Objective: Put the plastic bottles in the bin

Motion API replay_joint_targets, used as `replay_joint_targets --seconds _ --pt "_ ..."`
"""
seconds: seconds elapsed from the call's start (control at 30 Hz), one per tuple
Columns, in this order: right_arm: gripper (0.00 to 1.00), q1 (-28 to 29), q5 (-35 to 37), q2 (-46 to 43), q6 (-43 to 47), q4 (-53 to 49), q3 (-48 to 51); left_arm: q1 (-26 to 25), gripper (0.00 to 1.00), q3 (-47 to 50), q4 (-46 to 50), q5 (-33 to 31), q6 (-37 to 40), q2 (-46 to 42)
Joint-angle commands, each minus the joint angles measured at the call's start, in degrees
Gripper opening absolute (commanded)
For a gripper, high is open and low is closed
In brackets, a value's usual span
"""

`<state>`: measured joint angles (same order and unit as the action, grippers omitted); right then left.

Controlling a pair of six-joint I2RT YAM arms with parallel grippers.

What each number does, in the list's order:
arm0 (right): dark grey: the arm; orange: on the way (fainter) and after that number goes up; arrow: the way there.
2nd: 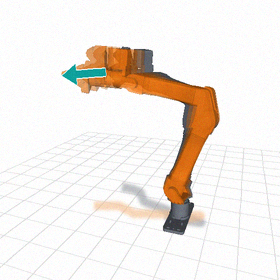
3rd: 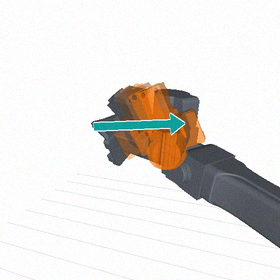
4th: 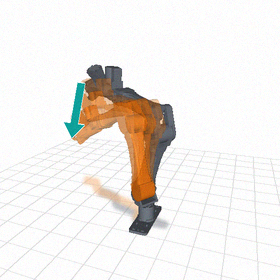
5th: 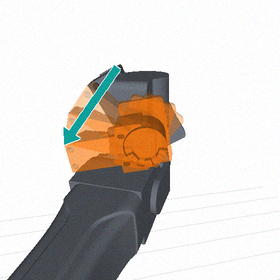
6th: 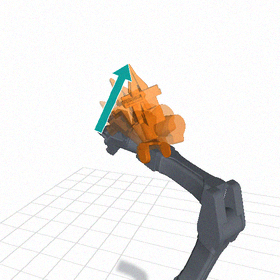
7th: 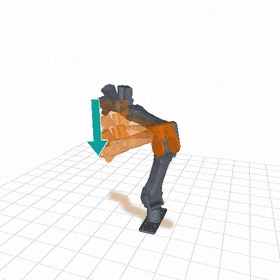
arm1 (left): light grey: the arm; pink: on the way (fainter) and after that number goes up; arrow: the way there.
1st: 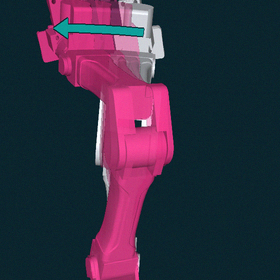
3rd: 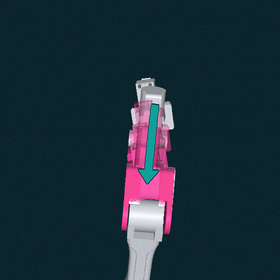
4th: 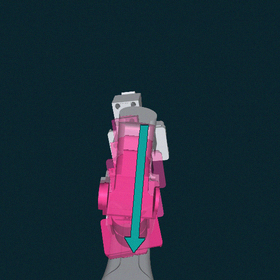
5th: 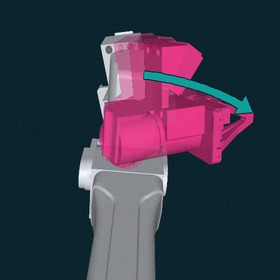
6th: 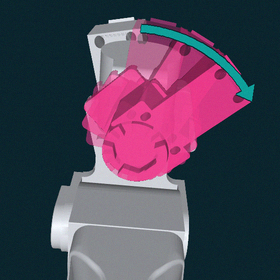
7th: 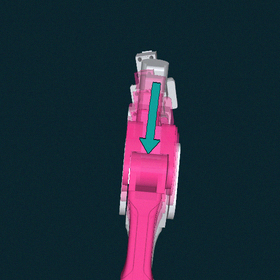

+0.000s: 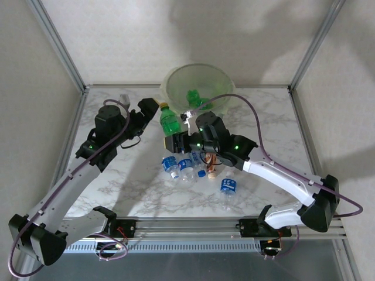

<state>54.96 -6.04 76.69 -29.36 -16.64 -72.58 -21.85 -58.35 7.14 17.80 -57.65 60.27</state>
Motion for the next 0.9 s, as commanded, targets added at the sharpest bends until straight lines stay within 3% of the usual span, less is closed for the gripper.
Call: replay_joint_targets --seconds 0.0,0.17,0.37,0.57,0.87 --pt "0.58 -1.1 8.3 -1.8 1.9 -4.6 -6.0 0.7 1.0 -2.4 1.0 -2.7 3.9 -2.6" --pt "0.58 -5.8 14.9 -0.7 1.8 -10.6 -13.6 0.7 1.0 -1.4 2.4 -3.9 5.1 -4.2" --pt "0.58 -14.4 18.0 3.6 2.4 -16.3 -22.6 0.7 1.0 1.9 2.7 -6.3 3.7 -6.0" --pt "0.58 -17.2 23.5 11.0 4.7 -22.1 -32.3 0.7 0.98 6.1 1.8 -8.6 2.7 -8.2" --pt "0.58 -20.6 25.7 21.9 6.2 -28.3 -42.1 -0.1 0.98 8.2 2.1 -6.3 3.7 -6.8"
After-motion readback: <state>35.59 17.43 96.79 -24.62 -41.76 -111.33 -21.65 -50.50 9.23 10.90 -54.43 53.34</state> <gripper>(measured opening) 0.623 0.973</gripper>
